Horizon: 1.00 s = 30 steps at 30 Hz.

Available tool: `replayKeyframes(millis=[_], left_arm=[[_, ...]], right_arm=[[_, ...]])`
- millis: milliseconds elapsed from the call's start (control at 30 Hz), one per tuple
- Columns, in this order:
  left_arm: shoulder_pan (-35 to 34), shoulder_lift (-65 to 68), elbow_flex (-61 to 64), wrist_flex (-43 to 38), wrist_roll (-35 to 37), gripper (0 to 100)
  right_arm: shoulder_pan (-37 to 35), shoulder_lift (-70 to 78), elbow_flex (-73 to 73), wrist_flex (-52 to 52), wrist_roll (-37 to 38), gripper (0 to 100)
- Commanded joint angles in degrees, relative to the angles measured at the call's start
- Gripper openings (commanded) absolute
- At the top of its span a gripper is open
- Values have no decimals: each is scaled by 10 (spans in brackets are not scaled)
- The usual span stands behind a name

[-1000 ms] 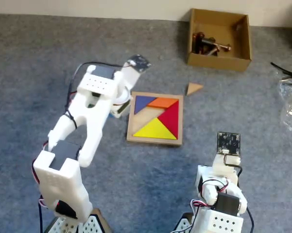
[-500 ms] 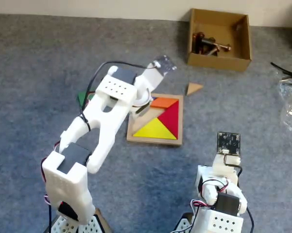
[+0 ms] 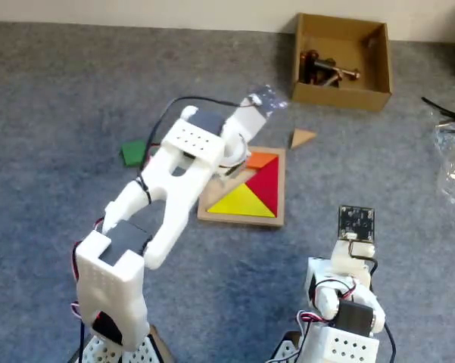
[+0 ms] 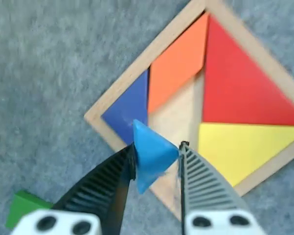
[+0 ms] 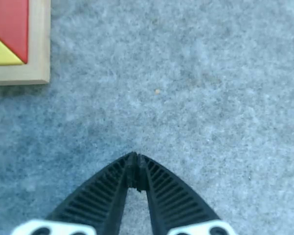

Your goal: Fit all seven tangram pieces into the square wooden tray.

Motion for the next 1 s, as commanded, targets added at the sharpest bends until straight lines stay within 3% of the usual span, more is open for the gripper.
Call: replayKeyframes(millis=[0, 300, 467, 600, 700, 867, 967], left_arm=[[19, -6, -46, -7, 8, 24], [15, -5, -52, -11, 11, 21], [16, -4, -51, -12, 77, 21], [16, -4, -51, -12, 83, 21], [15, -4, -39, -26, 93, 21], [16, 29, -22, -71, 184, 21], [16, 60, -25, -82, 187, 21]], right_arm=[[7, -6, 63, -17, -4, 10], [7, -6, 63, -17, -4, 10], [7, -6, 63, -17, -4, 10], [7, -6, 63, -17, -4, 10], [7, -6, 63, -17, -4, 10], [7, -6, 63, -17, -4, 10], [7, -6, 63, -17, -4, 10]])
